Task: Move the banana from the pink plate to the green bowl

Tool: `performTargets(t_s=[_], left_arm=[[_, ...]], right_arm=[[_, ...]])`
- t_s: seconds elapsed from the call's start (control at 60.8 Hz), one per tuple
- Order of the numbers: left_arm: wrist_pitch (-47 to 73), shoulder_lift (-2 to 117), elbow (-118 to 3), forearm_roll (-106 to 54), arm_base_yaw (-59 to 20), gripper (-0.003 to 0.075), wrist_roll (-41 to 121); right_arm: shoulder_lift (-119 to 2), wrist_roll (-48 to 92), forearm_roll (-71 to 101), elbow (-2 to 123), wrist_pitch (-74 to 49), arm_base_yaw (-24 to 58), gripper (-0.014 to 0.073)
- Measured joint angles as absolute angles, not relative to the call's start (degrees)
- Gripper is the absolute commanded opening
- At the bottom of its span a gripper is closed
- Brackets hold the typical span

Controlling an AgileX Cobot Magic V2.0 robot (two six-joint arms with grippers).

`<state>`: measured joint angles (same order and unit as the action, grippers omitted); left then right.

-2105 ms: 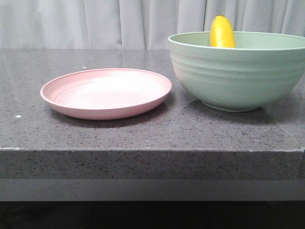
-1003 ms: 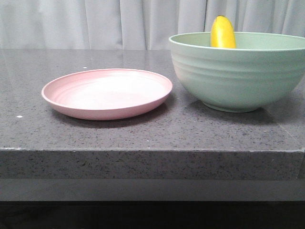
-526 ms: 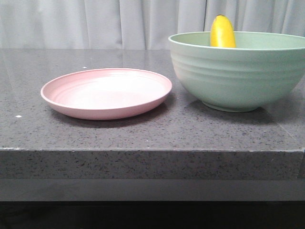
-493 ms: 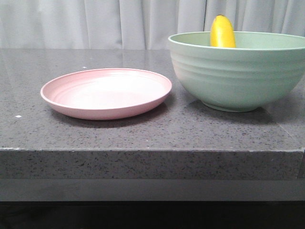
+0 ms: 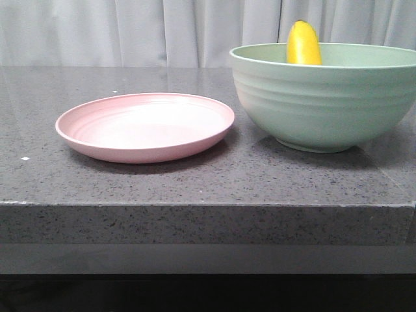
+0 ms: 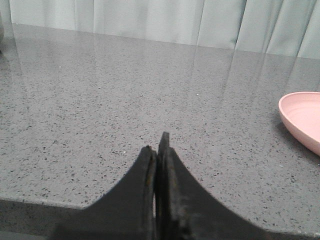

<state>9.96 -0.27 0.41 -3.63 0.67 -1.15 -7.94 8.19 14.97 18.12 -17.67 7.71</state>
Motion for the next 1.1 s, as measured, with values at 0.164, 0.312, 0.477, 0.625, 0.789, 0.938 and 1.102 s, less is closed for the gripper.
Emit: performTargets(t_s=[0.164,0.312,0.477,0.625,0.789,0.938,1.102], left_arm=[[10.0,-0.3,0.4,-3.6,0.7,-0.0020,-1.1],[10.0,-0.3,0.4,-3.6,0.7,-0.0020,-1.1],[10.0,-0.3,0.4,-3.6,0.7,-0.0020,-1.1],[9.9,-0.3,0.4,-3.6,0.7,-0.0020,-1.1],[9.9,-0.3,0.4,-3.6,0.7,-0.0020,-1.1],[9.9,-0.3,0.4,-3.6,0.7,-0.0020,-1.1],[9.9,-0.3,0.4,-3.6,0.7,-0.0020,-1.1]], right_arm=[[-7.9,8.2,15.0,18.1,-17.7,7.7,-0.0062],[-7.9,8.2,15.0,17.6,-17.0,7.7,-0.0062],[-7.1,7.4,14.8,11.6,-12.2,7.2,-0.0062],[-2.1,4.6,13.1,4.0,-8.1,4.1,-0.0062],[0.4,0.8,12.7,-1.3,-8.6,-0.2,-0.0062],[0.6,-0.8,12.4,-1.6,-10.6,-1.3,-0.0062],[0.6,-1.1,11.2,-1.6,-11.0,-1.4,-0.0062]])
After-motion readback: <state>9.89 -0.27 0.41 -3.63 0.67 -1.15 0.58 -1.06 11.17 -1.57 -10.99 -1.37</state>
